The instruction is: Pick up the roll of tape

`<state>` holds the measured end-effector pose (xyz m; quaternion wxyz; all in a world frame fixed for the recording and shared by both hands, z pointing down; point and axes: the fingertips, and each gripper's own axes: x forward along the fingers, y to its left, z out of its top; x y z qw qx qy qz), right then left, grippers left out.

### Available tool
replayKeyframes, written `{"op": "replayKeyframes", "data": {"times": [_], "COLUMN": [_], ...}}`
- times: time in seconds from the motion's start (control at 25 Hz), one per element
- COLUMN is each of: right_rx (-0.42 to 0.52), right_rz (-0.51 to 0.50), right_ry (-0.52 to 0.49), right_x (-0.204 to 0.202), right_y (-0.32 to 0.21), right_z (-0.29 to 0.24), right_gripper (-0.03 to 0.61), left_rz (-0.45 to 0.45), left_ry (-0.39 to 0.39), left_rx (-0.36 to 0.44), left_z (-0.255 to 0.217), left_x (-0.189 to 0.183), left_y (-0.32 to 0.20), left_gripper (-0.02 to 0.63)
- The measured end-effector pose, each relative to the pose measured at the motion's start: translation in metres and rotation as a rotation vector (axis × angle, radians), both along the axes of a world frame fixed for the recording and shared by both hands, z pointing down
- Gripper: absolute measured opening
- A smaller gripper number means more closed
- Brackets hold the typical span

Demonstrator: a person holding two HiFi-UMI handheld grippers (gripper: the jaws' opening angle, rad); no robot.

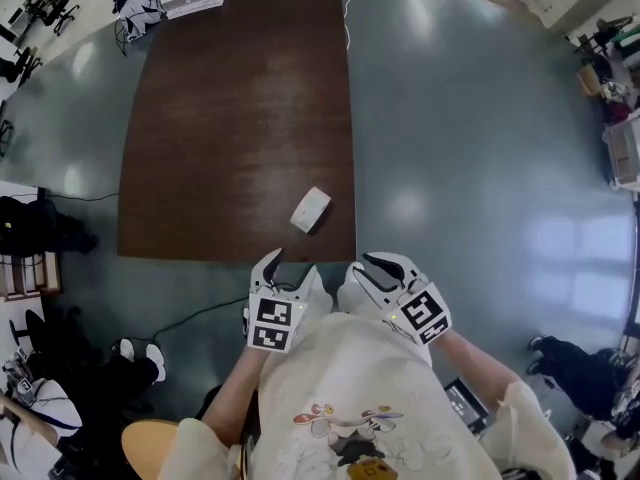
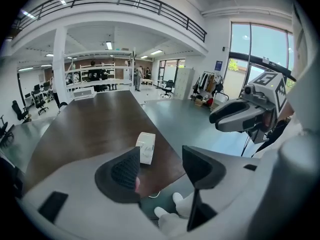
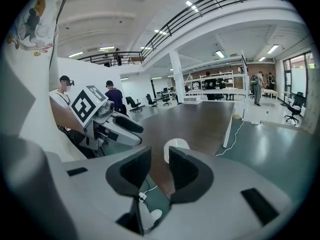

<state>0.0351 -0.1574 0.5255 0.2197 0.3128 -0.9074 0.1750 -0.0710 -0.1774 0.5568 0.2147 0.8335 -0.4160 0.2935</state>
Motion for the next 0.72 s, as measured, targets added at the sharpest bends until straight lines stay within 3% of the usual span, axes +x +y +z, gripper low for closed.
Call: {"op": "replayKeyframes", "data": {"times": [0.72], "right_rx": [0.002], "right_rz": [0.042], "right_ry": [0.036], "right_x": [-0.001], "right_y": [-0.033], "right_z": [0.026], "right_gripper": [0.129], "left_rz": [0.086], "left_ry": [-0.136], "left_rx": [-0.062], "left_z": [0.074], "left_x": [0.015], "left_y": [-0.059], "left_gripper": [0.302]}}
